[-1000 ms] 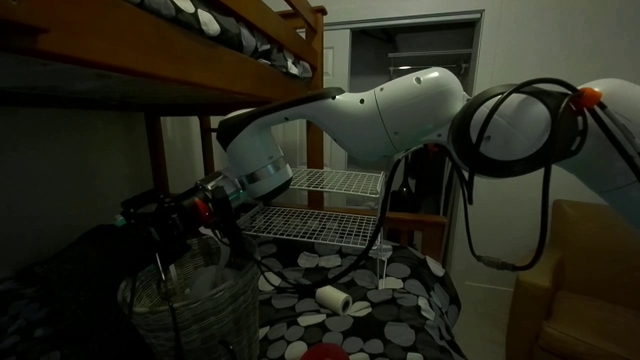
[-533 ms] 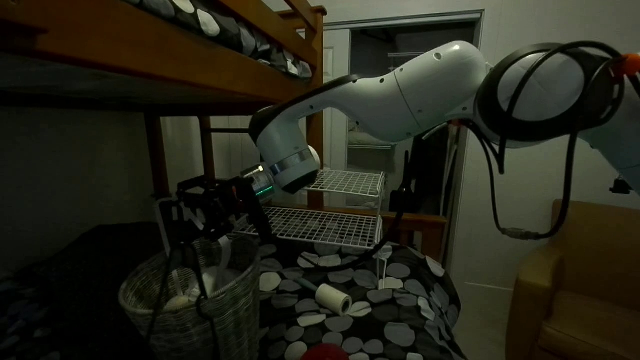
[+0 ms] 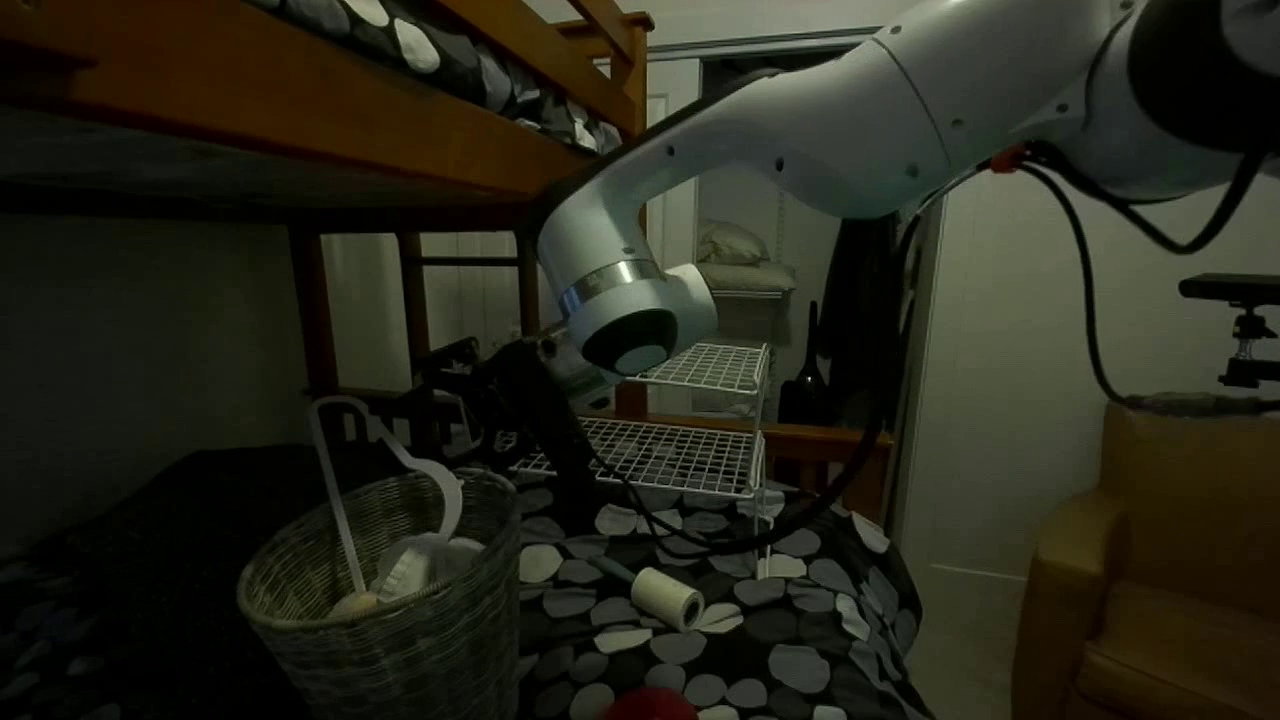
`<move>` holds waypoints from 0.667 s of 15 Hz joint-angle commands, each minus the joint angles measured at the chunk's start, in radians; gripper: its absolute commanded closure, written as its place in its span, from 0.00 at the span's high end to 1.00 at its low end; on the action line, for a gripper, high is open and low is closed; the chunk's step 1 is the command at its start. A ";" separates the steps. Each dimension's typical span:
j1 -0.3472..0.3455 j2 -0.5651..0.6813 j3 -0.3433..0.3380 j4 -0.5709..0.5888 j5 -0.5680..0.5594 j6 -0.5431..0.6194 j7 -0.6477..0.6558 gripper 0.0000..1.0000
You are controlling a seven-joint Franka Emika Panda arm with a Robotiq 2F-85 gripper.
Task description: Put the black hanger on the bed
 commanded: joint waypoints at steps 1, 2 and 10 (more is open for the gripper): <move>0.001 -0.029 0.005 -0.030 0.021 0.019 -0.007 1.00; 0.001 -0.050 0.007 -0.052 0.029 0.025 -0.007 1.00; 0.104 -0.295 -0.203 -0.478 -0.677 -0.059 0.558 1.00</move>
